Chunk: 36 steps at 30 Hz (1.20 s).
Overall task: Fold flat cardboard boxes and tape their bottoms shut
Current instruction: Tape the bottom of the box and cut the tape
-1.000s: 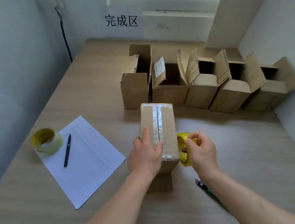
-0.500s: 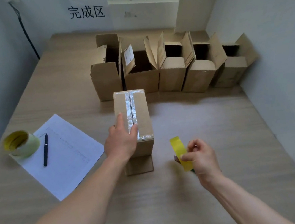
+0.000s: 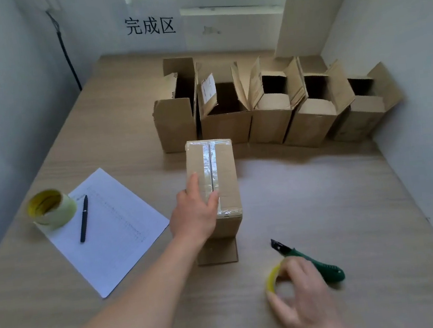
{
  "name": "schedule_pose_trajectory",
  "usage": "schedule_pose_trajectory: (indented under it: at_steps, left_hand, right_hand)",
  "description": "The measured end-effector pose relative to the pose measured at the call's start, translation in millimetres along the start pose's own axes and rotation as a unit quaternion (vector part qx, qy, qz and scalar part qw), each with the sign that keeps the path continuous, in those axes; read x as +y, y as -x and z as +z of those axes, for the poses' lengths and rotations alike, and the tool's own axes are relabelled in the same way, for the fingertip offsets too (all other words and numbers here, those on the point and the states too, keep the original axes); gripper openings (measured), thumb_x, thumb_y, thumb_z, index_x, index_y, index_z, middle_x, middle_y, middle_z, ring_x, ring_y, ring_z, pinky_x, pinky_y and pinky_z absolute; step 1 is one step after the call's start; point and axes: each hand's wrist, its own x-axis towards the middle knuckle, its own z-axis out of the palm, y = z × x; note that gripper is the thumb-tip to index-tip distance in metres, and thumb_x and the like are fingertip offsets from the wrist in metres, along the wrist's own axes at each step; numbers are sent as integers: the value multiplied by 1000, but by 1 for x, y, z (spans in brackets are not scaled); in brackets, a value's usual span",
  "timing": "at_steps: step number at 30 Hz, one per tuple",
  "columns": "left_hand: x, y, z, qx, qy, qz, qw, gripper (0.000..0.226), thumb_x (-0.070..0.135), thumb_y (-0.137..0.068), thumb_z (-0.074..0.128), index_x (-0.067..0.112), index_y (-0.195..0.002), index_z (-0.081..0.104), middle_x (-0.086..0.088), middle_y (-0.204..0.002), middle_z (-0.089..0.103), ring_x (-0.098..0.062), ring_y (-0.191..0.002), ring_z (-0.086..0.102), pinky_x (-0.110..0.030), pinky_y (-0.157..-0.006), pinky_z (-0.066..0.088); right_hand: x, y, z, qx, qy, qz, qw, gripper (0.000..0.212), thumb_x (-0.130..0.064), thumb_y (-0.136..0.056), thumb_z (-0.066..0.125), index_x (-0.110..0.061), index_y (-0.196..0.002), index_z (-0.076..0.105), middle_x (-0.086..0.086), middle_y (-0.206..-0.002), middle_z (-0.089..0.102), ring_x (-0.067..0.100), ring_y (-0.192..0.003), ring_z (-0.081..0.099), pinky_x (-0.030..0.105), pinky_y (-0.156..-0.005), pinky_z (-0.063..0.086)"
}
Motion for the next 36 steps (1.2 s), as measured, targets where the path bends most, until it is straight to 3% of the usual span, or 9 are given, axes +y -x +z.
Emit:
schedule_pose_trajectory:
  at_steps: [2,5,11,15,20,23,26,29,36]
  left_hand:
    - [1,-1,0,-4,-1,2,1000,63,57,-93,44,36,-147,19,-5,-139,48,-29,-121,50,-40,-90,43]
    - [0,1,1,-5,3,6,1000,67,55,-94,45,33,-150,16,-5,-142,46,-28,-124,48,-40,-92,42]
    - [-5,8,-1,4,51,-52,997,81,53,-95,45,27,-154,-6,-4,-151,35,-27,-129,46,-37,-94,39]
    - [9,-1,-23,-41,173,-82,981,44,27,-96,53,25,-138,40,0,-133,55,-20,-115,57,-37,-94,47]
    - [-3,4,-57,-17,445,-53,894,31,-19,-79,46,7,-84,61,5,-95,74,-15,-95,67,-26,-75,50]
    - [-15,13,-54,-68,499,-170,847,11,17,-92,53,13,-85,61,5,-79,70,-21,-87,63,-40,-75,41]
    - [-21,25,-43,-187,437,-208,855,52,67,-89,44,24,-101,71,6,-96,74,-14,-86,70,-33,-69,51]
    - [-11,35,-36,-221,405,-205,863,60,75,-75,52,30,-113,67,9,-103,74,-5,-82,71,-24,-59,52]
    - [5,38,-9,-93,131,-91,983,107,63,-48,73,26,-140,33,6,-131,49,-14,-121,49,-38,-102,44]
  right_hand:
    - [-25,-45,-8,100,-75,65,990,36,-60,-79,56,-33,-103,50,-16,-103,53,3,-96,53,23,-78,45]
    - [-57,-118,4,33,-178,163,970,55,-56,-96,41,-25,-141,39,-5,-138,47,17,-128,46,36,-103,41]
    - [-70,-142,41,-27,-241,95,966,44,-54,-98,33,-36,-138,40,-22,-114,55,6,-102,56,9,-74,39]
    - [-59,-159,21,-81,-292,129,944,31,-34,-100,48,-32,-132,50,-12,-121,64,12,-109,61,35,-93,49]
    - [-43,-167,-18,-55,-483,128,865,50,6,-56,52,-2,-105,59,10,-96,72,20,-92,66,31,-69,50]
    - [-38,-159,-17,-76,-564,213,794,19,11,-74,43,16,-88,55,23,-74,60,33,-75,54,31,-60,47]
    - [-38,-148,-13,-121,-584,286,750,32,-34,-98,39,-13,-84,58,3,-79,65,20,-78,58,31,-59,44]
    - [-44,-145,-3,-162,-523,268,793,43,-62,-92,43,-23,-94,63,-5,-102,72,12,-96,64,40,-73,50]
    - [-65,-149,20,-63,-349,262,897,44,-47,-91,55,-25,-129,47,-2,-119,65,15,-105,63,41,-97,49]
